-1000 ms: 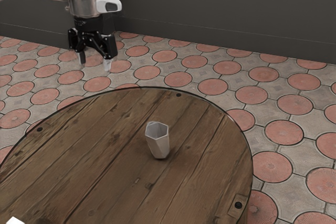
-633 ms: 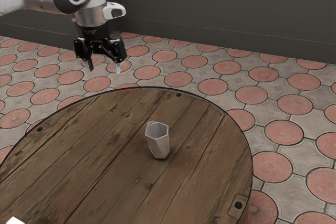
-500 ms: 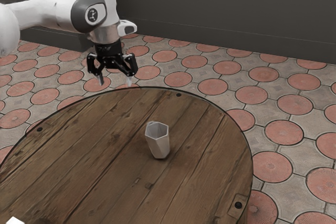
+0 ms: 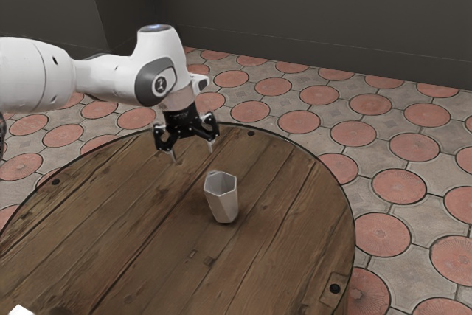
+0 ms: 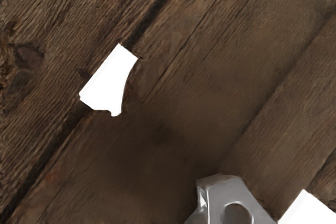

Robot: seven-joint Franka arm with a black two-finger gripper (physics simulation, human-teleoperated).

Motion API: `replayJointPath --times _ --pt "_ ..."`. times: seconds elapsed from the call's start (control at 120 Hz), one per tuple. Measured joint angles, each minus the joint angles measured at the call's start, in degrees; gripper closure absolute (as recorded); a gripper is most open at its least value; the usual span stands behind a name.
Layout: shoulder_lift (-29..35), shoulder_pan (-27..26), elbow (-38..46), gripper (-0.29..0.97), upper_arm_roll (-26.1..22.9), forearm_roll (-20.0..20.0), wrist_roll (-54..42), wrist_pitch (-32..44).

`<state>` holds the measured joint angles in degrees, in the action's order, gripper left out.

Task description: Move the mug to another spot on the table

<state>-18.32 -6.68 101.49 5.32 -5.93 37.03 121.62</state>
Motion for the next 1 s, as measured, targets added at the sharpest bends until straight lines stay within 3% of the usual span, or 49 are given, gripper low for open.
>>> replayJointPath --times 0.367,0.8,1.0 --pt "-0.59 -0.15 4.07 0.00 -1.19 -0.85 18.00 7.34" --pt "-11.10 -0.47 -5.58 0.01 -1.32 2.03 28.53 3.68" --pt "-14.25 2.62 -9.32 0.01 -4.86 1.66 29.38 2.14"
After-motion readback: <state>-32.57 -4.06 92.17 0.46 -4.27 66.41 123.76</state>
